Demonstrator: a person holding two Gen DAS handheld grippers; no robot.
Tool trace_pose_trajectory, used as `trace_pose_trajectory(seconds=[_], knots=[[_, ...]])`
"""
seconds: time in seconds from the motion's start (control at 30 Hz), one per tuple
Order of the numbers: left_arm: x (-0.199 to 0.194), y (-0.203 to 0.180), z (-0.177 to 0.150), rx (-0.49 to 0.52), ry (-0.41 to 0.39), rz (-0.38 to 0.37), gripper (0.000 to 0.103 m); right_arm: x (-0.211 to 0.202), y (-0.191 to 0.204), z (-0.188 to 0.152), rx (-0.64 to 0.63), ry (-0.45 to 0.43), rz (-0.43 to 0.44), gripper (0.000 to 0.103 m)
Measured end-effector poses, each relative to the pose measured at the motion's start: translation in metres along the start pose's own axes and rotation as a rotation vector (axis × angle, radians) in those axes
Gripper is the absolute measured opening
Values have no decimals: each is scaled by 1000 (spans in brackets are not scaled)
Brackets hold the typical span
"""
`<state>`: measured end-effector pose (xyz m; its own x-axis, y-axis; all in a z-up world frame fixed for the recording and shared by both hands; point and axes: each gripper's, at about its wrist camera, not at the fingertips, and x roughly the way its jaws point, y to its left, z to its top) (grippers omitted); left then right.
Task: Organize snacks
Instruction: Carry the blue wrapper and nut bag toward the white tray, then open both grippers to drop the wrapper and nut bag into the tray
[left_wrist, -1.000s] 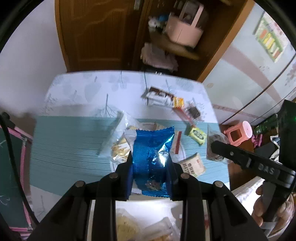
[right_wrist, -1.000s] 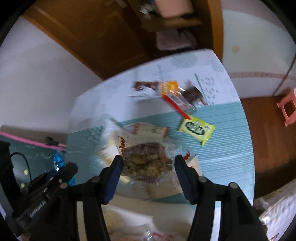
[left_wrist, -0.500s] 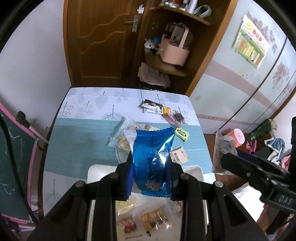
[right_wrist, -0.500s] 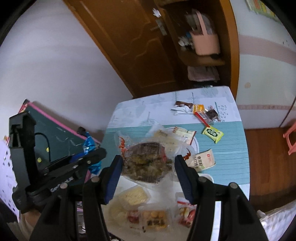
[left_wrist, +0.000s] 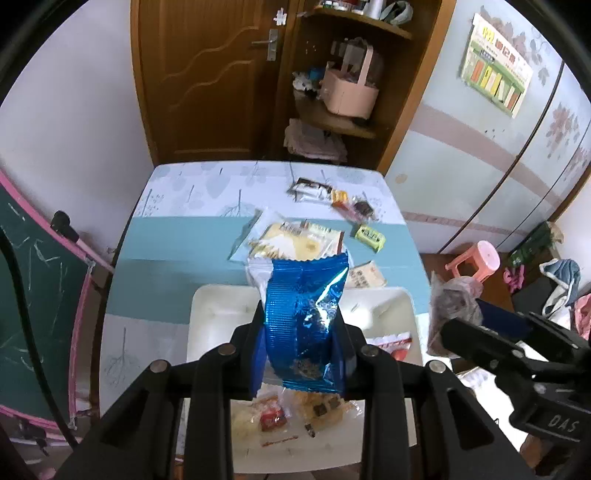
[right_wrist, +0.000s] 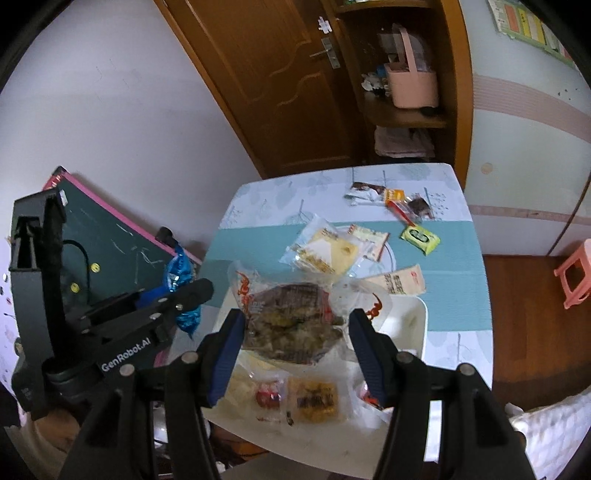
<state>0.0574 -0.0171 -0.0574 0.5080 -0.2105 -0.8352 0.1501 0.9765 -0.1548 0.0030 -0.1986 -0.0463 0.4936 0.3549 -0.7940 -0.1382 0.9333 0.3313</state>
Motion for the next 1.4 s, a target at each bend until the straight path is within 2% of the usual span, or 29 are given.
trace_pose_trajectory(seconds=[0.33,0.7,0.73,0.8,0.83,0.87,1.13,1.4], knots=[[19,0,-25,26,71,31,27,7,4,-18,14,28,-19,59],[32,3,-32,26,118,65,30,22,4,-25,13,77,-41,62],[33,3,-32,23,120,67,35,23,4,-25,14,81,-41,64],[34,5,-32,9,125,71,58,24,3,-25,17,88,-51,65],[33,6,-32,1,124,76,76,25,3,-25,19,90,-55,66],[32,7,-32,-7,119,82,84,25,3,-25,23,93,-62,66],[37,10,-34,-14,145,105,86,24,1,-27,38,90,-80,66],[33,10,-35,-12,132,105,86,26,3,-28,35,96,-90,66]])
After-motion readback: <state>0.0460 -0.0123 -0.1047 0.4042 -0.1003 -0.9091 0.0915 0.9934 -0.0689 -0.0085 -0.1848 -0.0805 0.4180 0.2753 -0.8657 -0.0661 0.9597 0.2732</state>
